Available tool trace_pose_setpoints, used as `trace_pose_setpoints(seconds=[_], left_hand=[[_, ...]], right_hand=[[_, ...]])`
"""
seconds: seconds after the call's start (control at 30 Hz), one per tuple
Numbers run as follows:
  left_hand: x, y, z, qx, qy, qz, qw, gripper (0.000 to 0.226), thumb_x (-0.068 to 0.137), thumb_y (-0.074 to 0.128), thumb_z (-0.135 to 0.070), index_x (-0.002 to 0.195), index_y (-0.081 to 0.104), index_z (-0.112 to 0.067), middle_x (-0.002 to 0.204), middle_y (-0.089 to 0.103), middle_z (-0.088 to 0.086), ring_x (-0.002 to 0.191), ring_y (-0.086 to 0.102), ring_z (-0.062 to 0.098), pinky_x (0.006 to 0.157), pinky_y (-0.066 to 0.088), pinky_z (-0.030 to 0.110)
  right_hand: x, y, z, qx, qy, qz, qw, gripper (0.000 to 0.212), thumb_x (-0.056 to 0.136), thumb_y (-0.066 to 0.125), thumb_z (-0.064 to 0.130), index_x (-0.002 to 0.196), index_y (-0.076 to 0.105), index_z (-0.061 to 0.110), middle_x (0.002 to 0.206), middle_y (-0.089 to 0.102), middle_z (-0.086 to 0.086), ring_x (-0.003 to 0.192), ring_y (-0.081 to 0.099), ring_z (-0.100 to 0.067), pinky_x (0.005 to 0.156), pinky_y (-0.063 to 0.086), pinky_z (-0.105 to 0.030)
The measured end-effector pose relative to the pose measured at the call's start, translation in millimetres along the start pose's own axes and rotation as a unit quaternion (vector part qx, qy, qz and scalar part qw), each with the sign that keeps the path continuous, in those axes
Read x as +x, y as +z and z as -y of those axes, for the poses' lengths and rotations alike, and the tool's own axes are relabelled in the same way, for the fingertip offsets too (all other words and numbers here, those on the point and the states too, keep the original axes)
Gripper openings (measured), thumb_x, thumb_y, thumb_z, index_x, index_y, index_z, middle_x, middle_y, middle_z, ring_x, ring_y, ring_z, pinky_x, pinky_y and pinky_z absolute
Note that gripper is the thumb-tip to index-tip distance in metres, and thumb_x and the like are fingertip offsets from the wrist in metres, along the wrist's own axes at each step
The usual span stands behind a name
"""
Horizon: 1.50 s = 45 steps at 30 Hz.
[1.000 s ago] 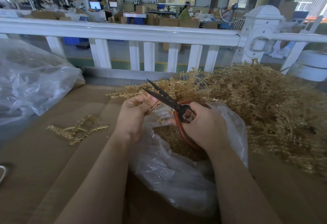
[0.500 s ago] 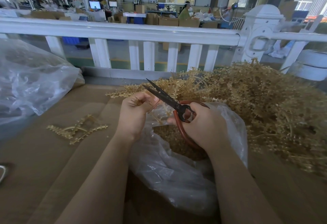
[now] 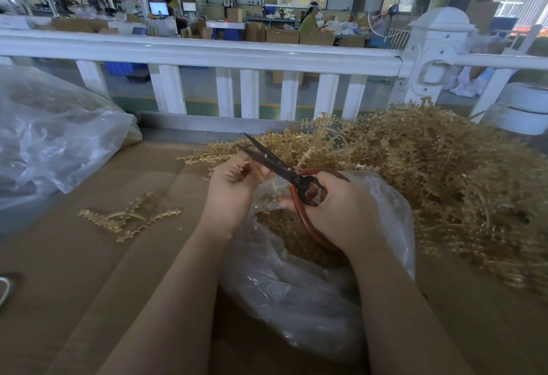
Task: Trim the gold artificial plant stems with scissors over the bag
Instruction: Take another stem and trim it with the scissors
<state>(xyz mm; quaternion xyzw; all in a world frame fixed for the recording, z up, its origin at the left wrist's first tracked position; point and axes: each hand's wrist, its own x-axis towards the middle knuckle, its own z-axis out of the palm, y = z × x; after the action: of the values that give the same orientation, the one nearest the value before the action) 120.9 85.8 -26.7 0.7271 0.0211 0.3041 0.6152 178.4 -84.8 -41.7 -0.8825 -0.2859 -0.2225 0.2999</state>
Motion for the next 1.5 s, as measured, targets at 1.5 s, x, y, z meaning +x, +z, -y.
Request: trace_pose_setpoints(seconds=[1.5], left_hand=[[-0.6, 9.2, 5.6, -0.121, -0.047, 0.063, 0.99, 0.007, 0.09, 0.065, -0.008, 0.094, 0.069, -0.006, 0.068, 0.067, -0.005, 0.064, 0.062, 0.006, 0.059, 0.051, 0.016]], right_hand=[[8.2, 1.5, 5.9, 0.406, 0.186, 0.086, 0.891, 0.014, 0.083, 0.083, 0.028, 0.085, 0.076, 0.016, 0.077, 0.076, -0.002, 0.054, 0.061, 0.001, 0.059, 0.046, -0.021]])
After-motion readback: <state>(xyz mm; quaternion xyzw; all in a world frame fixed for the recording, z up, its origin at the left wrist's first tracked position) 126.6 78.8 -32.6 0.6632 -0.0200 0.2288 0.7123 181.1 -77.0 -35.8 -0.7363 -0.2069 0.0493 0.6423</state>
